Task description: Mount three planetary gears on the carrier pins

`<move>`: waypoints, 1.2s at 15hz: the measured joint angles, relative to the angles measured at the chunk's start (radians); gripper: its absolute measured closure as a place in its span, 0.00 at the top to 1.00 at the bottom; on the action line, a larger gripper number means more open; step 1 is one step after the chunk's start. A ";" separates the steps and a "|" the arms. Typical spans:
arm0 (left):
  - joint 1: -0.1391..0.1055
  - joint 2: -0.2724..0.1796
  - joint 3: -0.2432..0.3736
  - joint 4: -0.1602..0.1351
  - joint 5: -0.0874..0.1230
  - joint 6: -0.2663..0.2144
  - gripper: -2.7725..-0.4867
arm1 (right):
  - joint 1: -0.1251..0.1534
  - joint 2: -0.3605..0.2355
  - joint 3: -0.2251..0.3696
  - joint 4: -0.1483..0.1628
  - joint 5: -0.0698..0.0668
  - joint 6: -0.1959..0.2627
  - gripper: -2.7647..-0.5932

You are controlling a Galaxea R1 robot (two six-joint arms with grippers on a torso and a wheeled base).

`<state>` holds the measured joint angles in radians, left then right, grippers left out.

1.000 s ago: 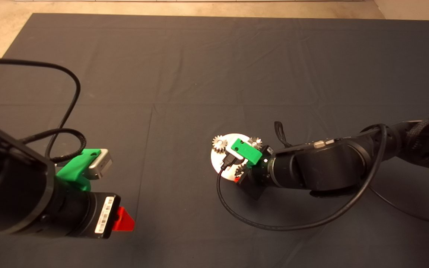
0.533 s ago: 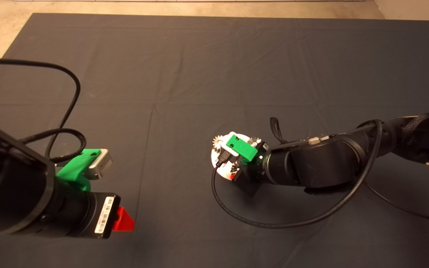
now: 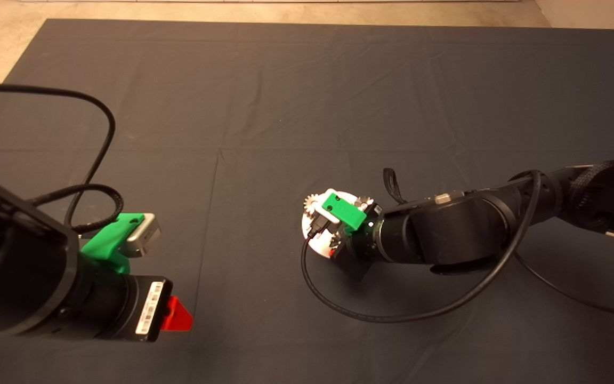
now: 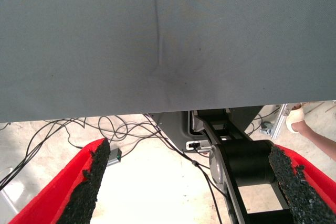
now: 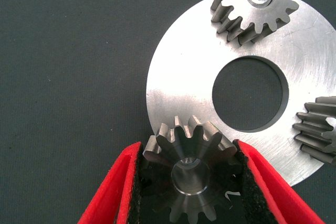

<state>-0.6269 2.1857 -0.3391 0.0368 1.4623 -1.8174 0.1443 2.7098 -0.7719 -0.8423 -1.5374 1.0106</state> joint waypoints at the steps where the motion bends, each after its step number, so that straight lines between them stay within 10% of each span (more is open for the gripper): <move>1: 0.000 0.000 0.000 0.000 0.000 0.000 0.74 | 0.000 0.000 -0.003 0.002 0.000 0.000 0.22; 18: 0.000 0.000 0.000 0.000 0.000 0.000 0.74 | 0.009 0.026 -0.043 0.032 0.001 0.000 0.22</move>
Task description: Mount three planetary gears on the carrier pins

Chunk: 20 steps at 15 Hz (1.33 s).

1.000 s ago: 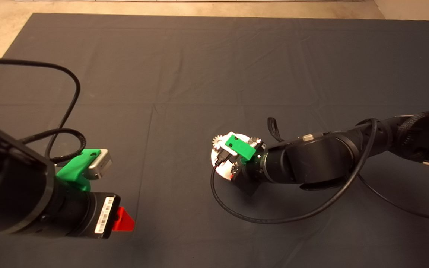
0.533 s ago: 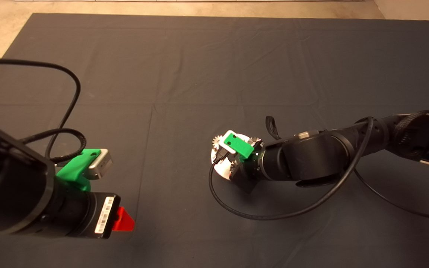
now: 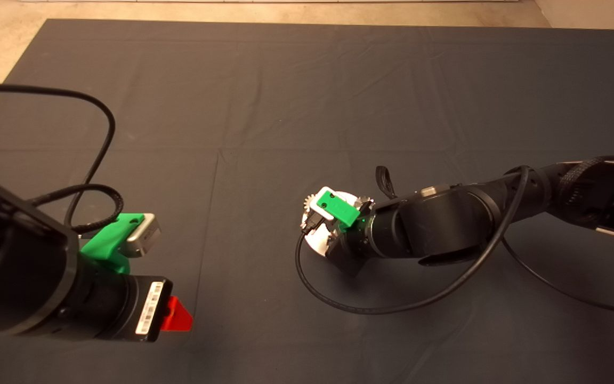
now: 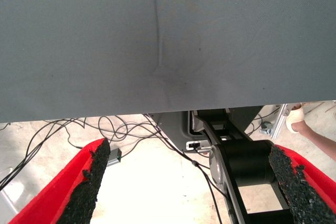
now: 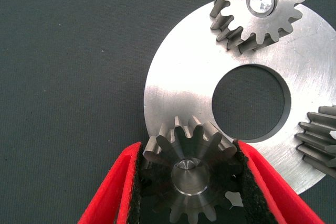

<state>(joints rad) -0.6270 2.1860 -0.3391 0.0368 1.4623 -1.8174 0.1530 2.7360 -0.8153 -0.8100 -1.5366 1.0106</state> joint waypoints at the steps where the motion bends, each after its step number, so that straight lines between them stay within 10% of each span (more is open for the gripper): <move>1: 0.000 0.000 0.000 0.000 0.000 0.000 0.74 | 0.000 0.001 -0.001 0.004 -0.001 0.000 0.22; 20: 0.000 0.000 0.000 0.000 0.000 0.000 0.74 | 0.058 -0.013 -0.006 0.120 0.000 0.000 0.22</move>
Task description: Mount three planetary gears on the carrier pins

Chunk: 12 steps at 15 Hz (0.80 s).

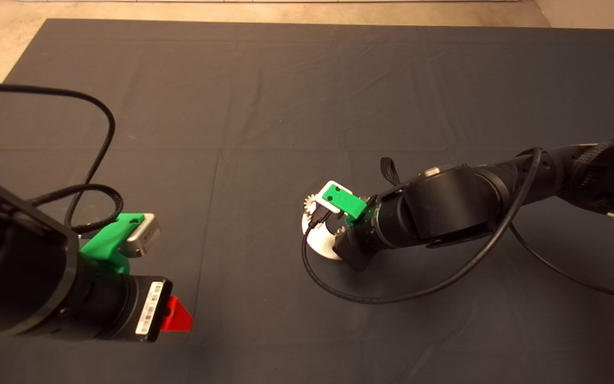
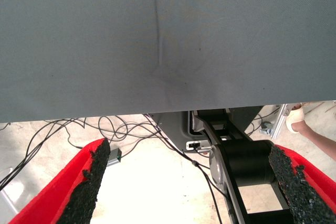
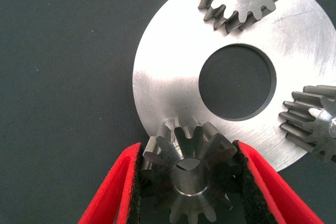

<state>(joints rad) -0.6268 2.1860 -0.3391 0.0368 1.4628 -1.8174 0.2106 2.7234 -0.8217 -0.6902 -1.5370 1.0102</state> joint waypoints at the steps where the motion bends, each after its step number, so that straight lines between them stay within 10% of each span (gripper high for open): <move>1: 0.000 0.000 0.000 0.000 0.000 0.000 0.74 | 0.000 0.000 0.000 0.005 0.000 0.000 0.22; 12: 0.000 0.000 0.000 0.000 0.000 0.000 0.74 | 0.000 0.006 -0.018 0.012 0.001 -0.004 0.22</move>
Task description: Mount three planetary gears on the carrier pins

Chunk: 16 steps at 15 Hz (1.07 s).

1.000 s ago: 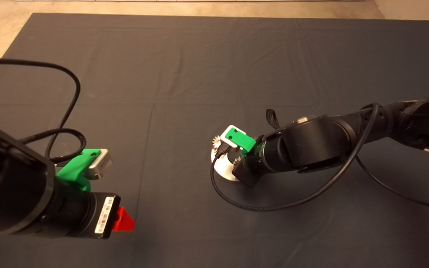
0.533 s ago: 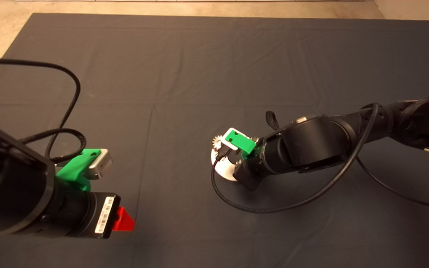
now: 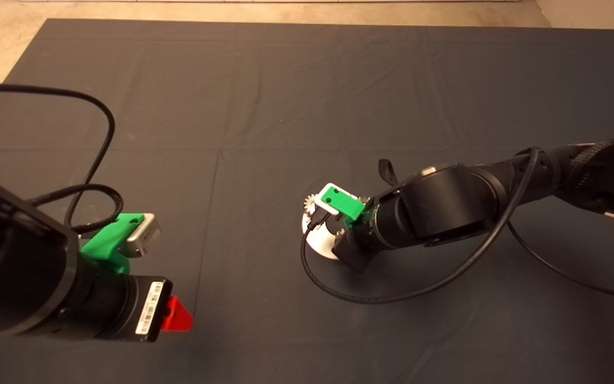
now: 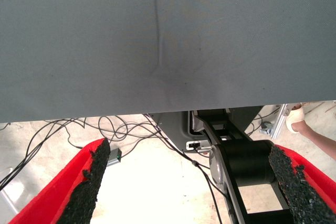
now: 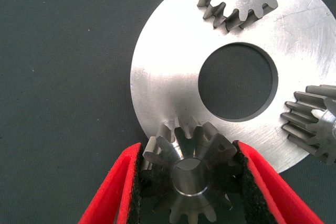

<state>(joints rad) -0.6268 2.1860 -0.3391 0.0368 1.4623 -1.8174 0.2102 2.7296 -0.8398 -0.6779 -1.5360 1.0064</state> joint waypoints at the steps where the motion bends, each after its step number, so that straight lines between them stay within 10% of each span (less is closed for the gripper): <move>1: 0.000 0.000 0.000 0.000 0.000 0.000 0.74 | 0.000 0.001 -0.003 0.000 0.000 -0.003 0.22; 16: 0.000 0.000 0.000 0.000 0.000 0.001 0.74 | -0.003 0.008 -0.006 0.000 0.001 -0.006 0.22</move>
<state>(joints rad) -0.6268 2.1860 -0.3391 0.0368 1.4623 -1.8166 0.2077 2.7379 -0.8455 -0.6777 -1.5351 1.0000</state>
